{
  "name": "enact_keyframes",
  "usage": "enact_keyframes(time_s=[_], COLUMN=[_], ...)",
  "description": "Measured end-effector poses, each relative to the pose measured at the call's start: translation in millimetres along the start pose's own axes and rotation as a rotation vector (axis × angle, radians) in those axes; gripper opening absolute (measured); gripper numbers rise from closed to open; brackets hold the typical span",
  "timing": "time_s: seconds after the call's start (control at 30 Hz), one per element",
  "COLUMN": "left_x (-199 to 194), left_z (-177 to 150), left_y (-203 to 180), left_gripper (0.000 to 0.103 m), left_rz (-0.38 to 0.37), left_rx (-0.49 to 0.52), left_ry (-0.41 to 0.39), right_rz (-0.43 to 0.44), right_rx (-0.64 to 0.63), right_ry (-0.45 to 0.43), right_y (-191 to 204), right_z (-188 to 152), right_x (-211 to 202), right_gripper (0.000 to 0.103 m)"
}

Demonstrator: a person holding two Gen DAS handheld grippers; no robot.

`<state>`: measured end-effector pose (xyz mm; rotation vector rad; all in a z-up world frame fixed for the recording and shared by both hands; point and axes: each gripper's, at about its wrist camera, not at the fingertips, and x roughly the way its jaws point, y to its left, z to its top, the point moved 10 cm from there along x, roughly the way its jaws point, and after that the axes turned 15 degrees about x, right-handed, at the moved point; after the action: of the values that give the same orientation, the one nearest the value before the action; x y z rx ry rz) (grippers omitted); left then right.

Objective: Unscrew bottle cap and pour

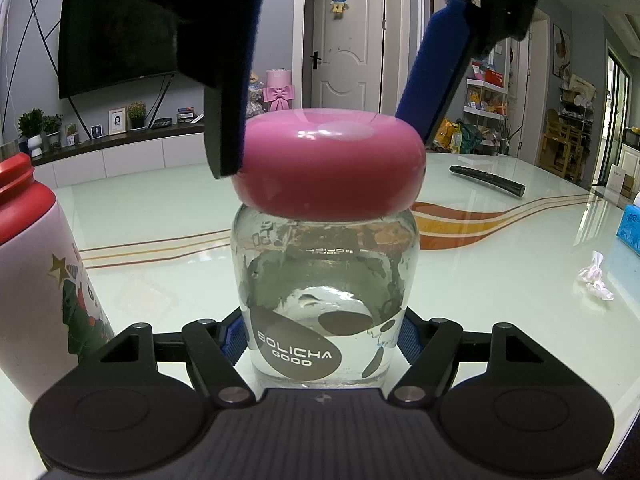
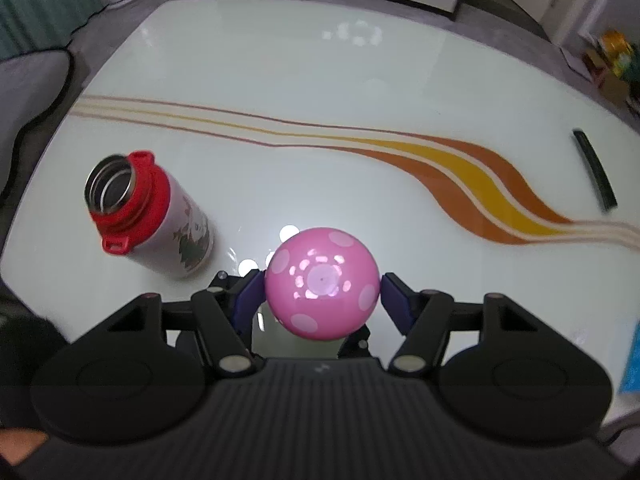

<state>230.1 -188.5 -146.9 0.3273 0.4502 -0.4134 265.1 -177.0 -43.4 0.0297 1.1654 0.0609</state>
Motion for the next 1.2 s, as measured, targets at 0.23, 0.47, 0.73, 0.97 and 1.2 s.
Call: enact_keyframes(time_s=[0.23,0.47,0.73,0.97,1.2], left_x=[-1,0,0,1,2], left_z=[-1,-2,-3,-5,-5], left_y=[3,6,10,13,12], left_gripper=[0.074,0.074,0.074,0.074,0.074], left_rz=[-0.002,0.0,0.002,0.005,0.005], left_rx=[-0.001,0.0,0.001,0.002,0.002], left_ry=[0.0,0.001,0.001,0.002,0.002], right_rz=[0.102,0.221,0.285,0.284,0.279], right_rx=[-0.196,-0.514,-0.641,-0.643,-0.63], right_ry=[0.034,0.043,0.051,0.035,0.006], right_y=[1,5,5,4,2], right_z=[0,-4,-5,-6,3], right_x=[0,-2,-3,-7,-26], right_gripper=[0.063,0.063,0.063,0.063,0.063])
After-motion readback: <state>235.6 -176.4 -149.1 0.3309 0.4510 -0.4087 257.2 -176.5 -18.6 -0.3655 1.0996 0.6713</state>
